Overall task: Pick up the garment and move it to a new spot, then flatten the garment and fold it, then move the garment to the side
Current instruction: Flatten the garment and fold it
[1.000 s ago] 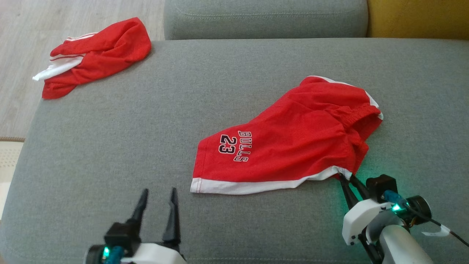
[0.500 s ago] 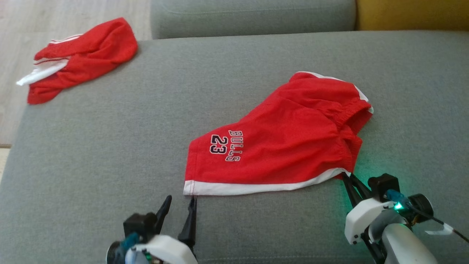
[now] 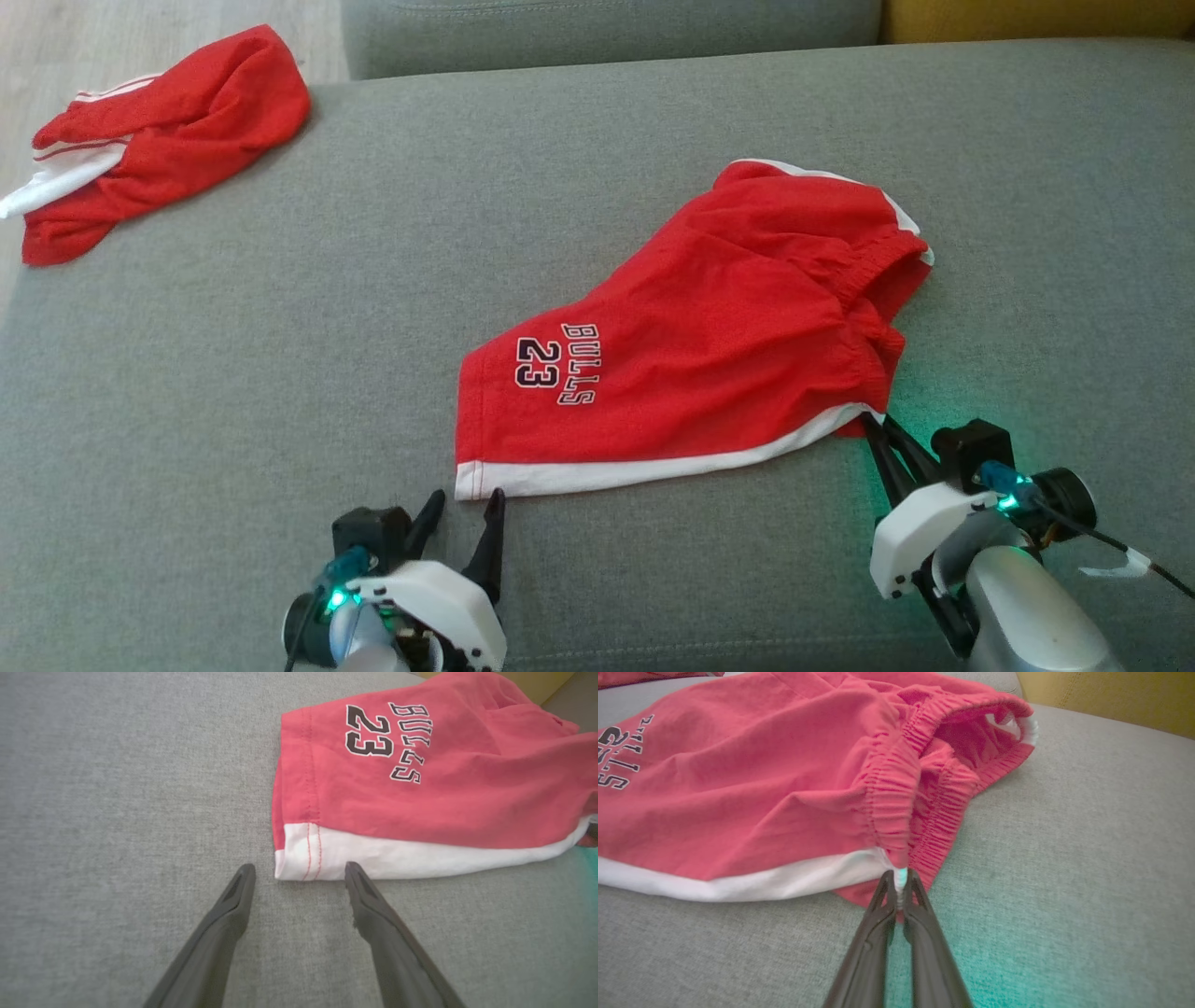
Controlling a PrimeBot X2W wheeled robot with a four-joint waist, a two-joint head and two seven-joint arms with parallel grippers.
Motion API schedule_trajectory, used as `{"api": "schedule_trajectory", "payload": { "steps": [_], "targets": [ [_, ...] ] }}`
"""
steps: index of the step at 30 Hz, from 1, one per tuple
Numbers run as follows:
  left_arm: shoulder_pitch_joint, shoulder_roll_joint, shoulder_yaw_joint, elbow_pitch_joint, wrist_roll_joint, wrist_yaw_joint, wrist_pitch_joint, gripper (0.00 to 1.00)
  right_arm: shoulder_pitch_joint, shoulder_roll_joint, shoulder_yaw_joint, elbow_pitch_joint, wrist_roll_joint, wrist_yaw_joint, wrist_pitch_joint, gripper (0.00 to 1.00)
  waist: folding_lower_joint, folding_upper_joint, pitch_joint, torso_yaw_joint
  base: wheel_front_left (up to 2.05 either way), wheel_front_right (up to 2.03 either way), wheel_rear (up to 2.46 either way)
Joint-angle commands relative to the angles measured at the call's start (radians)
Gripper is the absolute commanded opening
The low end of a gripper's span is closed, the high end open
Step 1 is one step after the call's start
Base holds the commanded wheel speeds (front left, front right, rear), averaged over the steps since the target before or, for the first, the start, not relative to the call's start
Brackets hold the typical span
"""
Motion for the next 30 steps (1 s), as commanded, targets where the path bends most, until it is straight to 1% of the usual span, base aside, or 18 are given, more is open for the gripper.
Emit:
{"api": "schedule_trajectory", "payload": {
  "steps": [1, 3, 6, 7, 8, 9, 10, 15, 16, 17, 18, 19, 23, 27, 30],
  "targets": [
    [-0.045, -0.002, 0.024, -0.015, -0.007, 0.006, -0.013, 0.99, -0.040, -0.004, 0.023, -0.017, 0.007, 0.007, -0.014, 0.00, 0.0000, 0.0000, 0.002, -0.001, 0.00, 0.00, 0.00],
    [-0.059, -0.002, 0.016, 0.002, -0.016, 0.006, -0.017, 0.99, -0.044, -0.003, 0.027, -0.015, 0.009, 0.007, -0.015, 0.00, 0.0000, 0.0000, 0.004, -0.002, 0.00, 0.00, 0.00],
    [-0.078, -0.002, 0.003, 0.018, -0.027, 0.006, -0.023, 0.96, -0.049, -0.001, 0.030, -0.011, 0.012, 0.007, -0.017, 0.00, 0.0000, 0.0000, 0.006, -0.003, 0.00, 0.00, 0.00],
    [-0.083, -0.002, -0.002, 0.023, -0.029, 0.006, -0.025, 0.89, -0.051, -0.001, 0.031, -0.010, 0.012, 0.007, -0.018, 0.00, 0.0000, 0.0000, 0.007, -0.003, 0.00, 0.00, 0.00],
    [-0.088, -0.002, -0.007, 0.028, -0.031, 0.005, -0.027, 0.71, -0.052, 0.000, 0.032, -0.008, 0.013, 0.007, -0.018, 0.00, 0.0000, 0.0000, 0.007, -0.003, 0.00, 0.00, 0.00],
    [-0.092, -0.002, -0.011, 0.032, -0.034, 0.003, -0.028, 0.63, -0.054, 0.001, 0.033, -0.006, 0.013, 0.007, -0.019, 0.00, 0.0000, 0.0000, 0.007, -0.004, 0.00, 0.00, 0.00],
    [-0.096, -0.002, -0.017, 0.036, -0.037, 0.002, -0.030, 0.49, -0.056, 0.001, 0.033, -0.004, 0.014, 0.007, -0.019, 0.00, 0.0000, 0.0000, 0.008, -0.004, 0.00, 0.00, 0.00],
    [-0.111, -0.002, -0.042, 0.066, -0.047, 0.002, -0.033, 0.34, -0.063, 0.005, 0.038, 0.006, 0.017, 0.007, -0.023, 0.00, 0.0000, 0.0000, 0.007, -0.008, 0.00, 0.00, 0.00],
    [-0.114, -0.002, -0.046, 0.071, -0.048, 0.002, -0.034, 0.29, -0.064, 0.005, 0.039, 0.009, 0.017, 0.007, -0.023, 0.00, 0.0000, 0.0000, 0.006, -0.009, 0.00, 0.00, 0.00],
    [-0.116, -0.002, -0.050, 0.075, -0.051, 0.002, -0.035, 0.22, -0.065, 0.006, 0.040, 0.011, 0.018, 0.007, -0.024, 0.00, 0.0000, 0.0000, 0.005, -0.010, 0.00, 0.00, 0.00],
    [-0.119, -0.002, -0.052, 0.078, -0.052, 0.002, -0.035, 0.03, -0.066, 0.007, 0.041, 0.013, 0.019, 0.007, -0.025, 0.00, 0.0000, 0.0000, 0.004, -0.011, 0.00, 0.00, 0.00],
    [-0.122, -0.002, -0.053, 0.078, -0.051, 0.002, -0.036, 0.00, -0.067, 0.008, 0.041, 0.015, 0.020, 0.007, -0.026, 0.00, 0.0000, 0.0000, 0.003, -0.012, 0.00, 0.00, 0.00],
    [-0.127, 0.000, -0.027, 0.028, -0.035, 0.009, -0.038, 0.00, -0.070, 0.008, 0.044, 0.007, 0.031, 0.007, -0.039, 0.00, 0.0000, 0.0000, -0.007, -0.014, 0.00, 0.00, 0.00],
    [-0.099, 0.014, 0.033, -0.092, -0.001, 0.011, -0.038, 0.00, -0.073, 0.007, 0.053, -0.033, 0.064, 0.007, -0.054, 0.00, 0.0000, 0.0000, -0.026, -0.020, 0.00, 0.00, 0.00],
    [-0.068, 0.018, 0.092, -0.202, 0.014, 0.007, -0.038, 0.00, -0.075, -0.003, 0.063, -0.100, 0.093, 0.007, -0.060, 0.00, 0.0000, 0.0000, -0.047, -0.028, 0.00, 0.00, 0.00]
  ]
}}
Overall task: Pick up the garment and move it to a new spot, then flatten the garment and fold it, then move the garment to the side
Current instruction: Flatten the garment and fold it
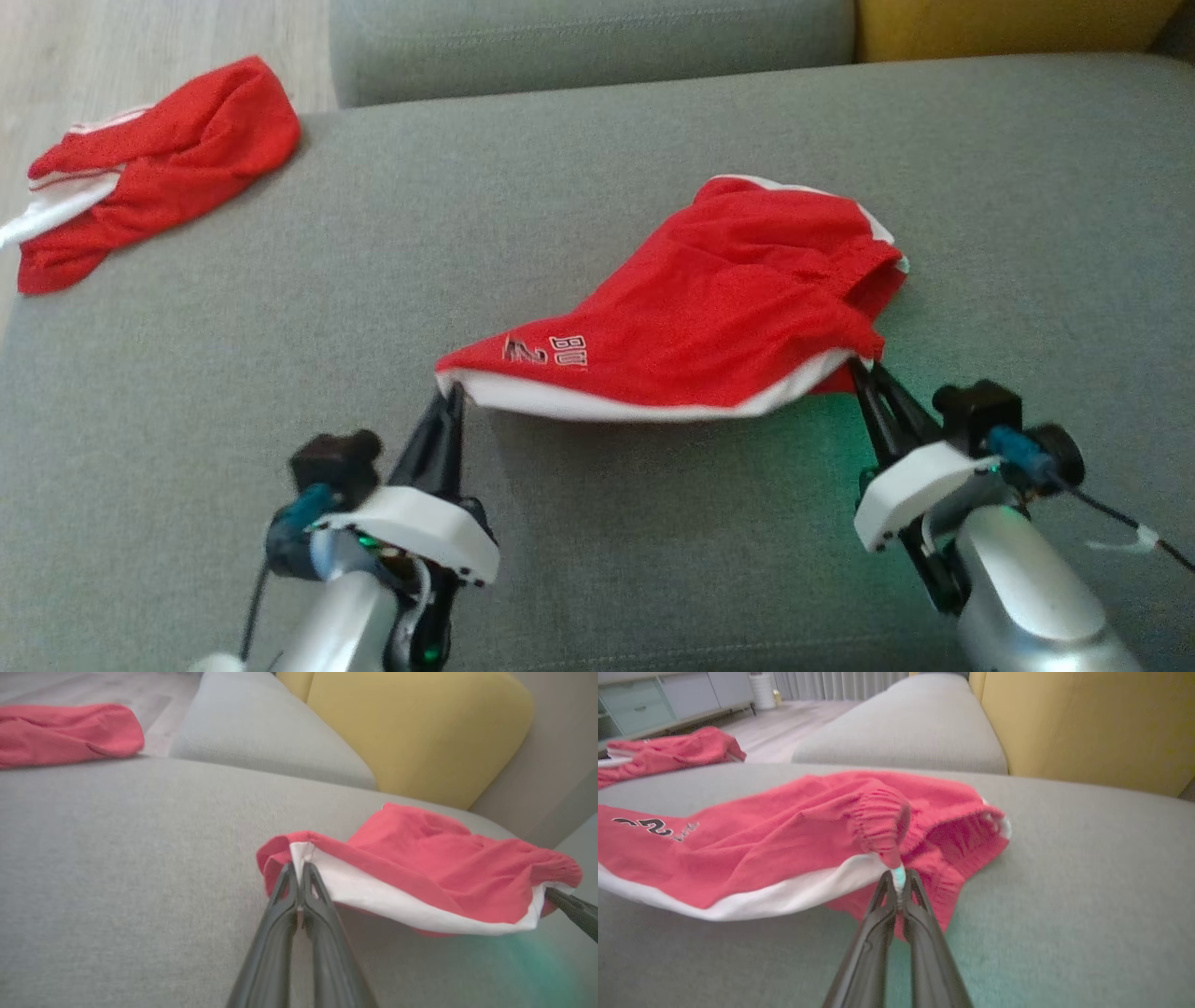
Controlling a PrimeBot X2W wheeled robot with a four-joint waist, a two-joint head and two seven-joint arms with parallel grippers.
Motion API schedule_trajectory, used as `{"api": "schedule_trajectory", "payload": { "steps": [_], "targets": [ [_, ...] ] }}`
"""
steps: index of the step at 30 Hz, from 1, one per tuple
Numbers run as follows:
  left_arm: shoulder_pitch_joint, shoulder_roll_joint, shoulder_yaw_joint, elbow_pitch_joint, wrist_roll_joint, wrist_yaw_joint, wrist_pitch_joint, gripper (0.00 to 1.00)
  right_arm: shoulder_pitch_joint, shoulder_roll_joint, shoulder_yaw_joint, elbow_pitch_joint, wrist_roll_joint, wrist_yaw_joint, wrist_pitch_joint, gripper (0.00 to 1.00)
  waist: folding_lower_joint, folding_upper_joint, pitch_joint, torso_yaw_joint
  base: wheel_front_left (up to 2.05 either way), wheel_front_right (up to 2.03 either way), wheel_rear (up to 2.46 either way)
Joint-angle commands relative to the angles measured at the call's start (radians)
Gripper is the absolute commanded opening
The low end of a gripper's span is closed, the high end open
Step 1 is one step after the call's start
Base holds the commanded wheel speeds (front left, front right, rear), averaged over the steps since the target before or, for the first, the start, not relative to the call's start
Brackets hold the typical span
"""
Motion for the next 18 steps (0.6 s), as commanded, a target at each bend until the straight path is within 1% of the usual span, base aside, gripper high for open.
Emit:
{"api": "schedule_trajectory", "payload": {
  "steps": [1, 5, 9, 14, 15, 18],
  "targets": [
    [-0.003, 0.010, 0.055, -0.068, 0.003, -0.005, -0.013, 0.00, -0.036, -0.010, 0.025, -0.061, 0.015, 0.007, -0.017, 0.00, 0.0000, 0.0000, -0.016, -0.007, 0.00, 0.00, 0.00],
    [0.024, 0.009, 0.109, -0.223, 0.022, -0.025, -0.013, 0.00, -0.032, -0.057, 0.034, -0.217, 0.026, 0.007, -0.019, 0.00, 0.0000, 0.0000, -0.051, -0.017, 0.00, 0.00, 0.00],
    [0.027, 0.021, 0.148, -0.372, 0.041, -0.033, -0.013, 0.00, -0.017, -0.102, 0.028, -0.425, 0.038, 0.007, 0.019, 0.00, 0.0000, 0.0000, -0.082, -0.030, 0.00, 0.00, 0.00],
    [-0.020, 0.074, 0.166, -0.550, 0.080, -0.032, 0.008, 0.00, 0.011, -0.164, -0.006, -0.715, 0.050, 0.007, 0.108, 0.00, 0.0000, 0.0000, -0.105, -0.034, 0.00, 0.00, 0.00],
    [-0.020, 0.074, 0.166, -0.550, 0.080, -0.032, 0.008, 0.00, 0.011, -0.164, -0.006, -0.715, 0.050, 0.007, 0.108, 0.00, 0.0000, 0.0000, -0.105, -0.034, 0.00, 0.00, 0.00],
    [-0.075, 0.115, 0.183, -0.659, 0.103, -0.030, 0.051, 0.00, 0.023, -0.197, -0.033, -0.878, 0.054, 0.007, 0.169, 0.00, 0.0000, 0.0000, -0.112, -0.034, 0.00, 0.00, 0.00]
  ]
}}
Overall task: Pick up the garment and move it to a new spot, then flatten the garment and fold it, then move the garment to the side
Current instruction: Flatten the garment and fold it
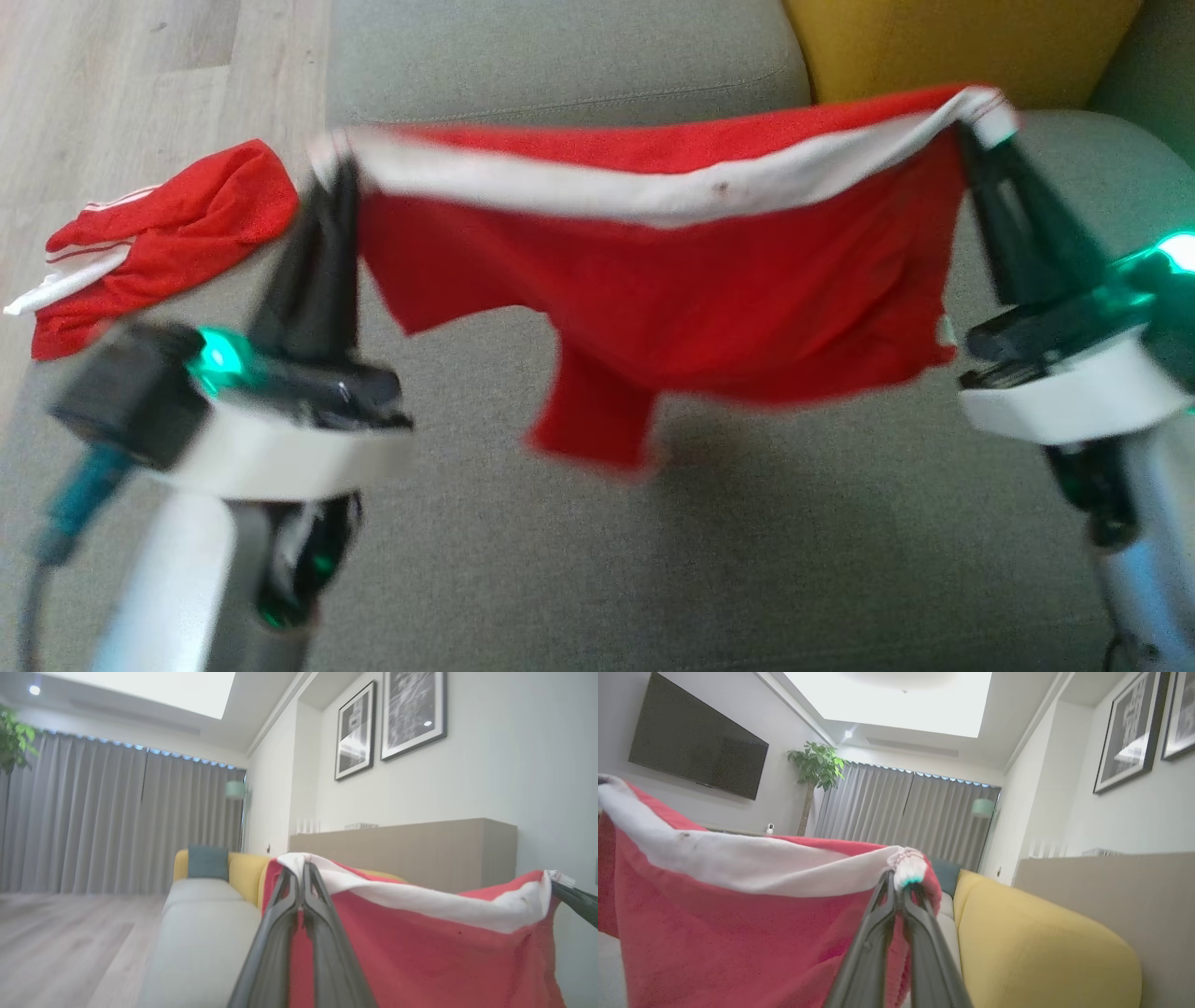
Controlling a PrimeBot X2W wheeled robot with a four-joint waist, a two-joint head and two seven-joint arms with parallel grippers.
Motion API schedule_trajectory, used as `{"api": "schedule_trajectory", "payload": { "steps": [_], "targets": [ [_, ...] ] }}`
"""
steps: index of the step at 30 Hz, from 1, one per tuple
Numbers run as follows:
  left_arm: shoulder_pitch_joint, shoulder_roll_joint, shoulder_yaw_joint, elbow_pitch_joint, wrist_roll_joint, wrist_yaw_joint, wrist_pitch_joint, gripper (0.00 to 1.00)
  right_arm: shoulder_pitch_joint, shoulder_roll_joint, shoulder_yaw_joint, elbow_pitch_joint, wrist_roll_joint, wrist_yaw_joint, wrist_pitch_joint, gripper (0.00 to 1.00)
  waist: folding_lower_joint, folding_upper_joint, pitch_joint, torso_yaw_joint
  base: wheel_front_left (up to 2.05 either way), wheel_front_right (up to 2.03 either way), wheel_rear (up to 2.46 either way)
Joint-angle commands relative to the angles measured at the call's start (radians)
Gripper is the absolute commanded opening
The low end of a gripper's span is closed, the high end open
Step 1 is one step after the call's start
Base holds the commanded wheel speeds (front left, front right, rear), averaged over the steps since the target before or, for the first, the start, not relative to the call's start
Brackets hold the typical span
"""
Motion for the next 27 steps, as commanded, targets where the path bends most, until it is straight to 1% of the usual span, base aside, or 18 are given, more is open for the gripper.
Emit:
{"api": "schedule_trajectory", "payload": {
  "steps": [1, 4, 7, 10, 13, 15, 17, 20, 23, 27],
  "targets": [
    [-0.095, 0.033, 0.048, -0.078, 0.015, 0.004, 0.021, 0.00, -0.018, -0.023, -0.004, -0.089, 0.006, 0.007, 0.028, 0.00, 0.0000, -0.0001, -0.001, 0.000, 0.00, 0.00, 0.00],
    [-0.159, 0.069, 0.060, -0.171, 0.037, 0.005, 0.083, 0.00, -0.016, -0.045, -0.027, -0.222, -0.001, 0.007, 0.087, 0.00, 0.0000, -0.0001, 0.002, 0.000, 0.00, 0.00, 0.00],
    [-0.227, 0.097, 0.064, -0.217, 0.045, -0.004, 0.148, 0.00, -0.017, -0.054, -0.046, -0.308, 0.008, 0.007, 0.139, 0.00, 0.0000, -0.0001, 0.017, 0.006, 0.00, 0.00, 0.00],
    [-0.284, 0.118, 0.070, -0.200, 0.046, -0.012, 0.198, 0.00, -0.036, -0.067, -0.036, -0.323, 0.013, 0.007, 0.164, 0.00, 0.0000, -0.0001, 0.045, 0.012, 0.00, 0.00, 0.00],
    [-0.342, 0.122, 0.076, -0.131, 0.020, -0.024, 0.233, 0.00, -0.083, -0.073, 0.014, -0.276, 0.029, 0.007, 0.165, 0.00, 0.0000, -0.0001, 0.103, 0.017, 0.00, 0.00, 0.00],
    [-0.392, 0.130, 0.083, -0.057, 0.011, -0.034, 0.250, 0.00, -0.149, -0.081, 0.059, -0.201, 0.031, 0.007, 0.153, 0.00, 0.0000, -0.0001, 0.151, 0.019, 0.00, 0.00, 0.00],
    [-0.464, 0.131, 0.090, 0.032, 0.007, -0.042, 0.248, 0.00, -0.243, -0.087, 0.104, -0.096, 0.019, 0.007, 0.129, 0.00, 0.0000, -0.0001, 0.203, 0.024, 0.00, 0.00, 0.00],
    [-0.599, 0.131, 0.096, 0.183, 0.018, -0.054, 0.224, 0.00, -0.416, -0.056, 0.161, 0.097, 0.002, 0.007, 0.067, 0.00, 0.0000, -0.0001, 0.276, 0.026, 0.00, 0.00, 0.00],
    [-0.749, 0.135, 0.093, 0.334, 0.052, -0.062, 0.173, 0.00, -0.599, 0.011, 0.198, 0.313, -0.031, 0.007, -0.019, 0.00, 0.0000, -0.0001, 0.324, 0.024, 0.00, 0.00, 0.00],
    [-0.939, 0.134, 0.082, 0.512, 0.105, -0.060, 0.079, 0.00, -0.803, 0.125, 0.196, 0.588, -0.084, 0.007, -0.120, 0.00, 0.0000, -0.0001, 0.384, 0.024, 0.00, 0.00, 0.00]
  ]
}}
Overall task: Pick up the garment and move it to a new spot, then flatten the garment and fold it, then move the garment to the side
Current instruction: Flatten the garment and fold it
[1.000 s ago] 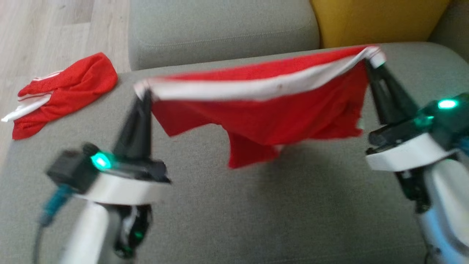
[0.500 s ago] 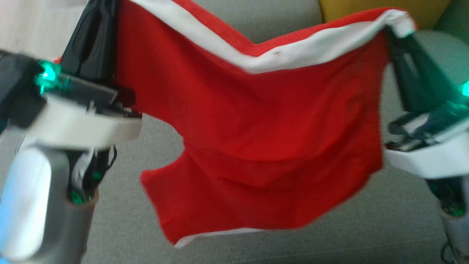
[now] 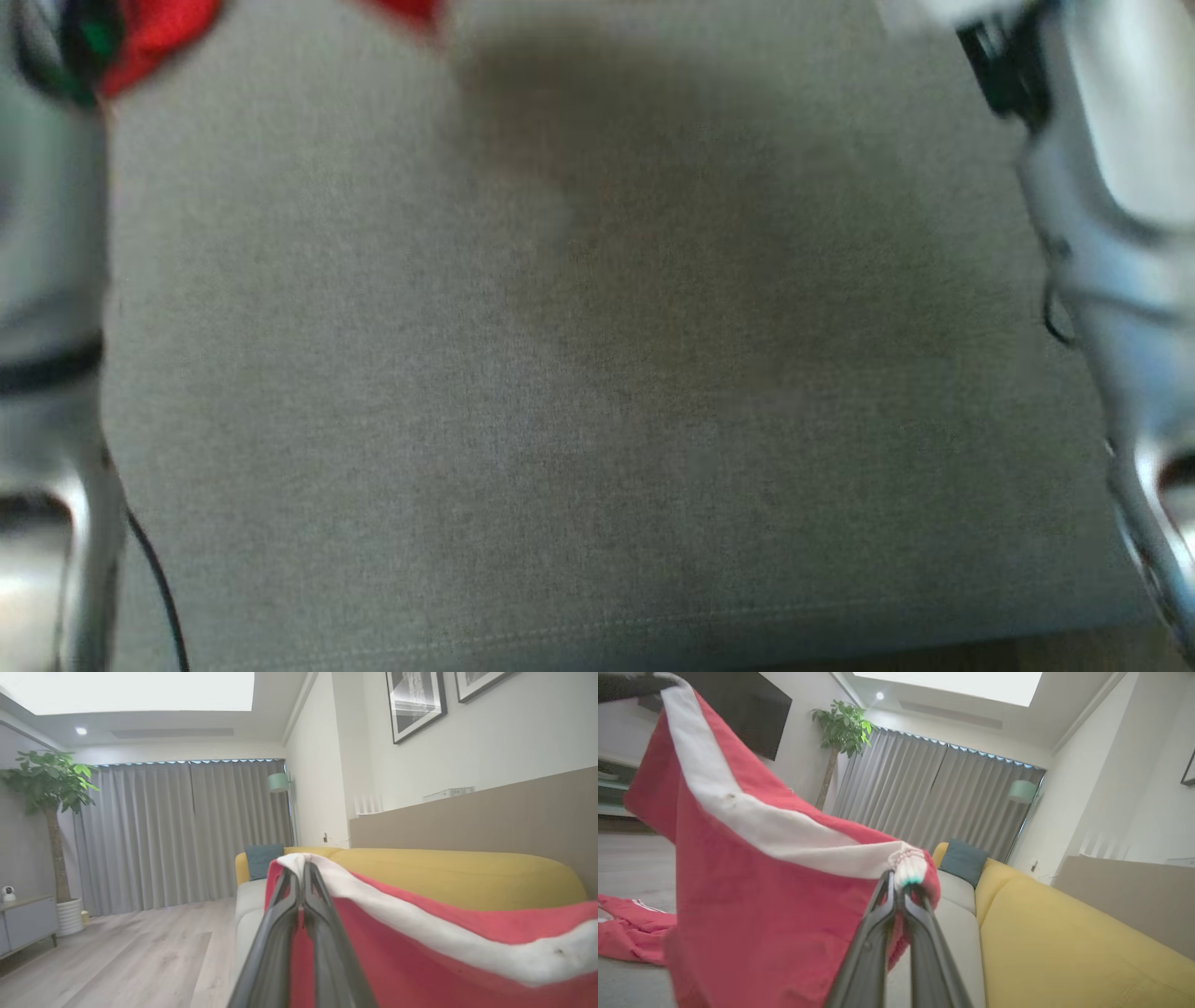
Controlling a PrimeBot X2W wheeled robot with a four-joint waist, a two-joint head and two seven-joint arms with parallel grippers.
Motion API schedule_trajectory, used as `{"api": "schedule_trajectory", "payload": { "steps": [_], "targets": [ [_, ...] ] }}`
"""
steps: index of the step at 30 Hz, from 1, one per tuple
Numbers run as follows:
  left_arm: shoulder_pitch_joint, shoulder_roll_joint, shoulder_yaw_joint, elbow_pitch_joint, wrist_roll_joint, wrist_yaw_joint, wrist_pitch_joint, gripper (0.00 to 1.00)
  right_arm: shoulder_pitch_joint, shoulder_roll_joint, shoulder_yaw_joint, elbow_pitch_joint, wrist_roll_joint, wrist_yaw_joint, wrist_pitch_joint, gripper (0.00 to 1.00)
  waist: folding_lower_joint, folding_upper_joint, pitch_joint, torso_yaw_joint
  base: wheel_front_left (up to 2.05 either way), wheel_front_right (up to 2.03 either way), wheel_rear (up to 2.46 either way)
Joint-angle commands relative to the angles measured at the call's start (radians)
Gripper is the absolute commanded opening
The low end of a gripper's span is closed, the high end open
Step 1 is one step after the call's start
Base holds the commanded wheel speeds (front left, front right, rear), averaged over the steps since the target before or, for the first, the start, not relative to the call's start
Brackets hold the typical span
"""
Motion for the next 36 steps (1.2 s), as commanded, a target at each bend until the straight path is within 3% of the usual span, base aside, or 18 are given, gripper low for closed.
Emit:
{"api": "schedule_trajectory", "payload": {
  "steps": [1, 8, 15, 25, 31, 36],
  "targets": [
    [-0.090, 0.037, 0.023, 0.025, 0.022, 0.005, -0.038, 0.00, -0.065, 0.052, -0.008, 0.060, -0.033, 0.007, -0.028, 0.00, -0.0002, 0.0000, 0.064, 0.001, 0.00, 0.00, 0.00],
    [-0.161, -0.056, -0.009, 0.260, 0.028, 0.017, -0.134, 0.00, -0.189, 0.134, -0.059, 0.383, -0.161, 0.007, -0.082, 0.00, -0.0002, 0.0000, 0.173, 0.056, 0.00, 0.00, 0.00],
    [-0.061, -0.088, 0.017, 0.329, -0.019, -0.027, -0.152, 0.00, -0.063, 0.138, -0.102, 0.376, -0.174, 0.007, -0.084, 0.00, -0.0002, 0.0000, 0.226, 0.096, 0.00, 0.00, 0.00],
    [0.207, -0.050, 0.079, 0.086, -0.052, -0.089, -0.152, 0.00, 0.180, 0.050, -0.037, 0.166, -0.005, 0.007, -0.085, 0.00, -0.0002, 0.0000, 0.153, 0.080, 0.00, 0.00, 0.00],
    [0.495, -0.066, 0.151, -0.152, -0.086, -0.097, -0.152, 0.00, 0.390, -0.018, 0.033, -0.007, 0.119, 0.007, -0.085, 0.00, -0.0002, 0.0000, 0.059, 0.059, 0.00, 0.00, 0.00],
    [0.770, -0.119, 0.187, -0.335, -0.071, -0.099, -0.152, 0.00, 0.576, -0.045, 0.008, -0.107, 0.172, 0.007, -0.085, 0.00, -0.0002, 0.0000, -0.030, 0.054, 0.00, 0.00, 0.00]
  ]
}}
